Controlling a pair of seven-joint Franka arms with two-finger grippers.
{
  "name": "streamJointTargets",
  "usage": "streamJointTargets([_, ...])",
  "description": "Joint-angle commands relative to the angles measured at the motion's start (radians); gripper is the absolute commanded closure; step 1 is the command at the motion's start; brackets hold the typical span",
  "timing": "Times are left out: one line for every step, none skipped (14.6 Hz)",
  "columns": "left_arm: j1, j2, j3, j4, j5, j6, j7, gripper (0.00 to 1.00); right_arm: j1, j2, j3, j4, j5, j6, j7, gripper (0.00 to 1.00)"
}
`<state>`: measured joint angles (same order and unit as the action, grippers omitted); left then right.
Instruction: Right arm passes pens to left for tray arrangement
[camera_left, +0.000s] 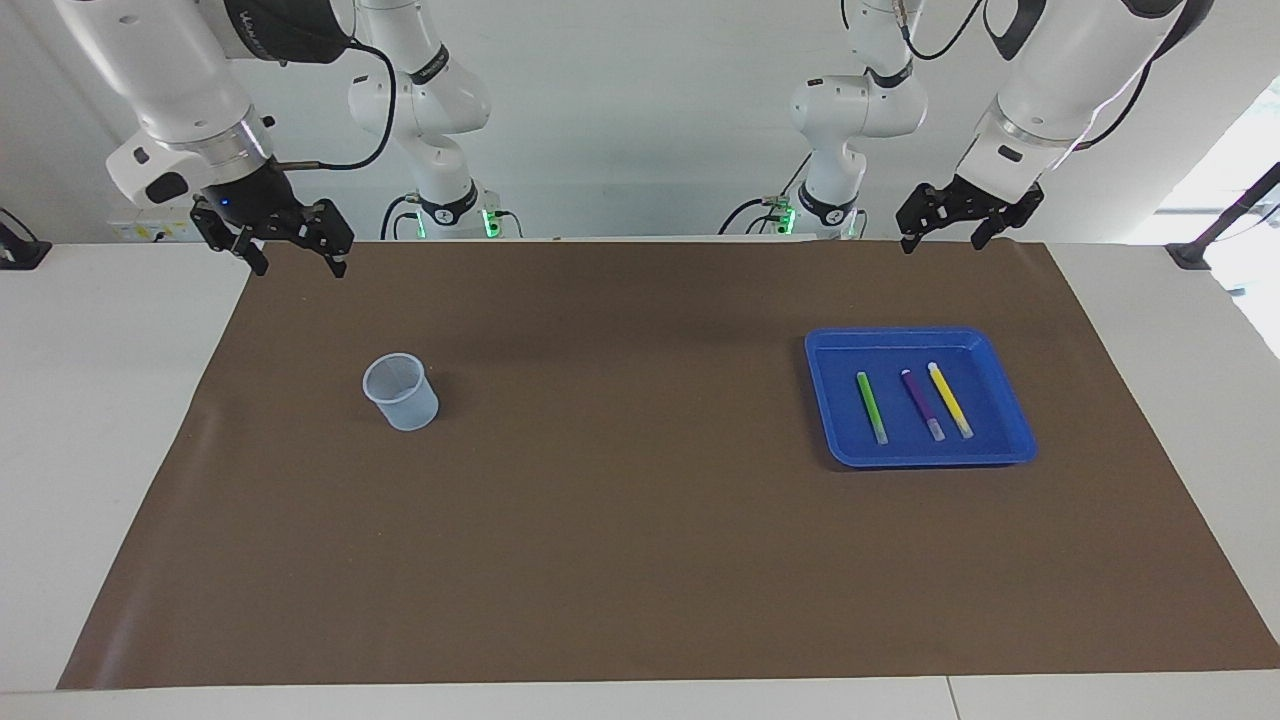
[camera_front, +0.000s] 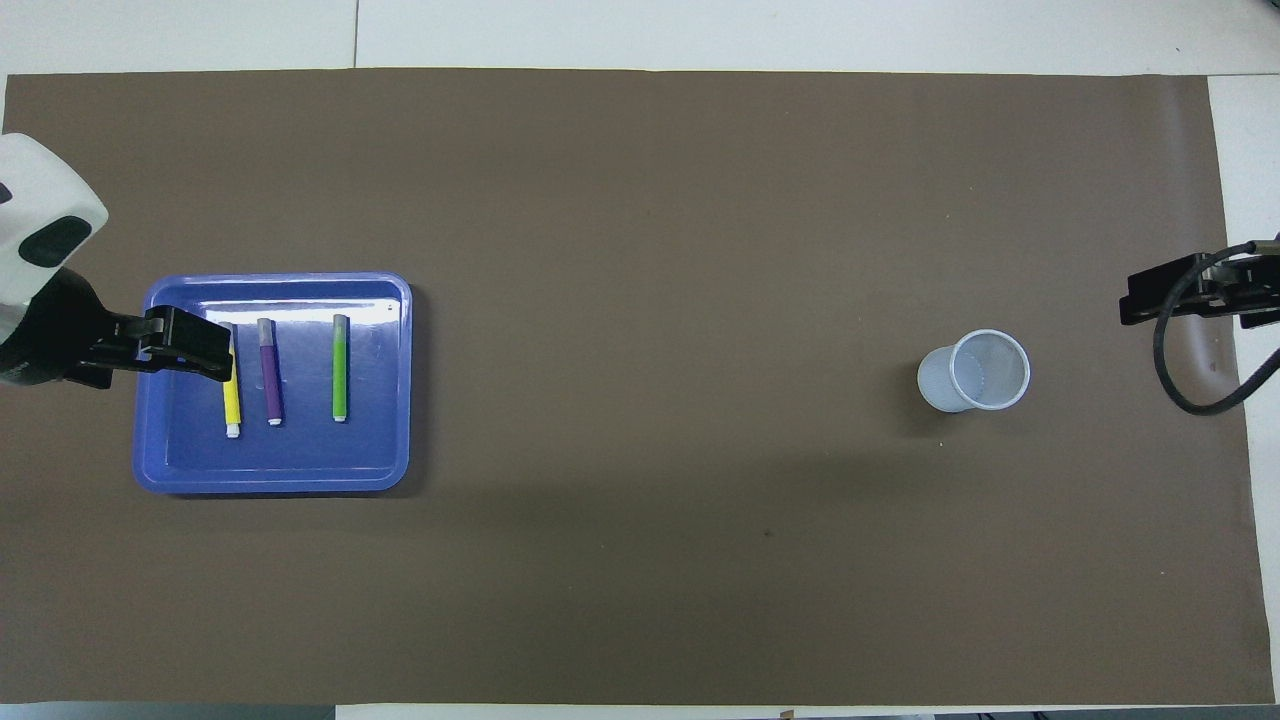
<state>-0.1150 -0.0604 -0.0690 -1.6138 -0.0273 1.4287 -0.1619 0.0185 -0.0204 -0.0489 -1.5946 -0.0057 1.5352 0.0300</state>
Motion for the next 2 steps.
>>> streamJointTargets([0.001, -0.025, 0.008, -0.023, -0.010, -0.008, 0.012, 0.00, -0.014, -0.010, 0.004, -0.004, 0.023, -0.010, -0.009, 0.00])
streamJointTargets([0.000, -0.025, 0.008, -0.023, -0.010, -0.008, 0.012, 0.00, -0.014, -0.010, 0.004, -0.005, 0.021, -0.010, -0.009, 0.00])
